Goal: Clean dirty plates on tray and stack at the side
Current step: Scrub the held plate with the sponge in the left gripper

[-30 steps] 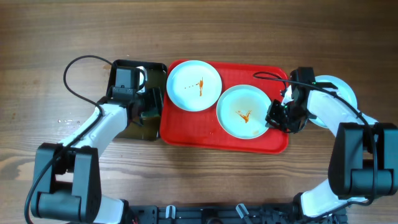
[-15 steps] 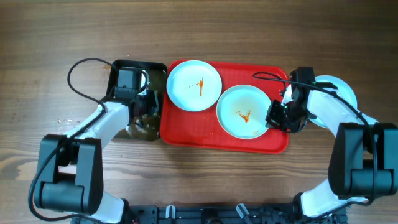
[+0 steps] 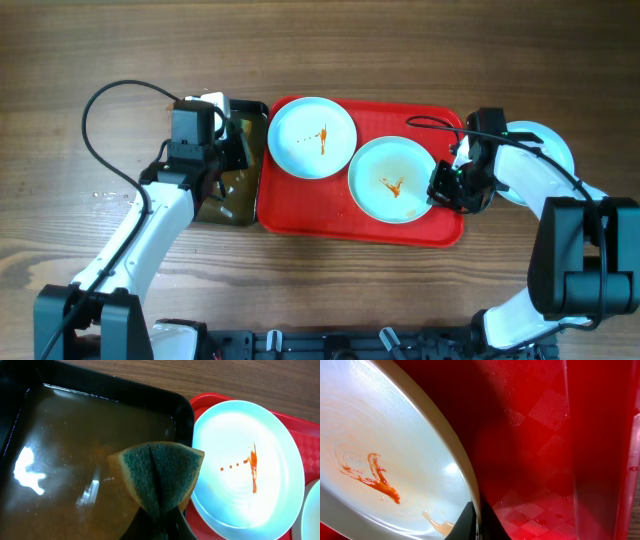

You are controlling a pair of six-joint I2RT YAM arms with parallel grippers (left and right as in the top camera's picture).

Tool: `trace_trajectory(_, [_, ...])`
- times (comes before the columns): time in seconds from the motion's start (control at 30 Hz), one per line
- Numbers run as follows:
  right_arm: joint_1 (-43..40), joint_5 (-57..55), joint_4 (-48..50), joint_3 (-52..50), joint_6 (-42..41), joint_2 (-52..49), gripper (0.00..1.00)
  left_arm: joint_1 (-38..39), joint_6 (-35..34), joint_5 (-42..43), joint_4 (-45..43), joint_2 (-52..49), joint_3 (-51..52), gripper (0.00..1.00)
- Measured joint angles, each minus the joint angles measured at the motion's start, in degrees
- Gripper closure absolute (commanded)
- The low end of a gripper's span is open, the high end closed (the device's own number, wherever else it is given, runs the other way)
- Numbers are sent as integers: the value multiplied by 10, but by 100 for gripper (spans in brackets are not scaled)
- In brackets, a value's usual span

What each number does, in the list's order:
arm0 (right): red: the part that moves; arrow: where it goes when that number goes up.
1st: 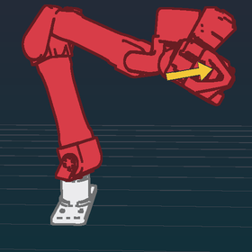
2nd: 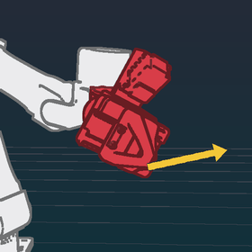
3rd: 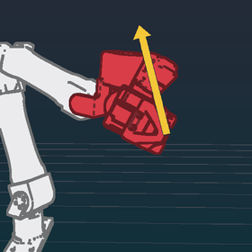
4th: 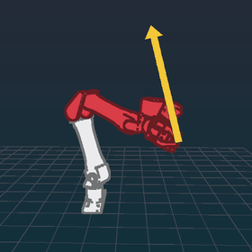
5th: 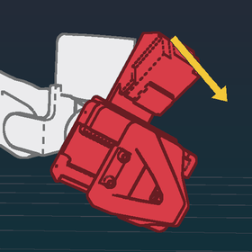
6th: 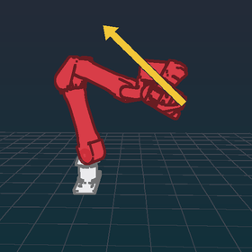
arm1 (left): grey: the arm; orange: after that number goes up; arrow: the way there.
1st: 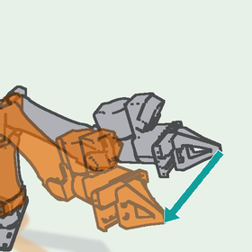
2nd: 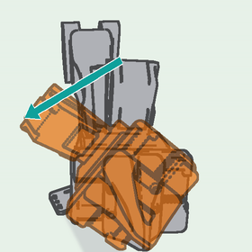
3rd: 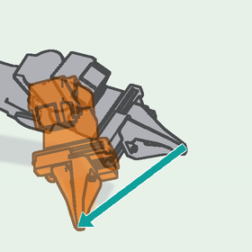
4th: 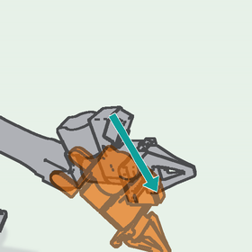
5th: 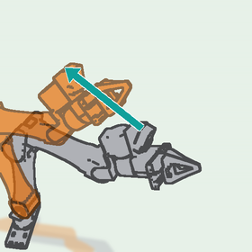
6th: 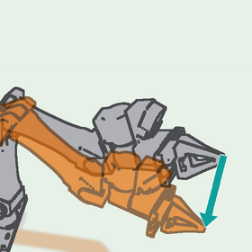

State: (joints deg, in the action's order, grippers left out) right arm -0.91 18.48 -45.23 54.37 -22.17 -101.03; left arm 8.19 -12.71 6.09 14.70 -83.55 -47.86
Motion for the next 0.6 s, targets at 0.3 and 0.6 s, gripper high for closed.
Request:
trace_trajectory(0.3, [0,0,0,0,0,0,96,0,0,0,0,0,0,92])
trace_trajectory(0.6, [0,0,0,0,2,0,96,0,0,0,-15,0,0,96])
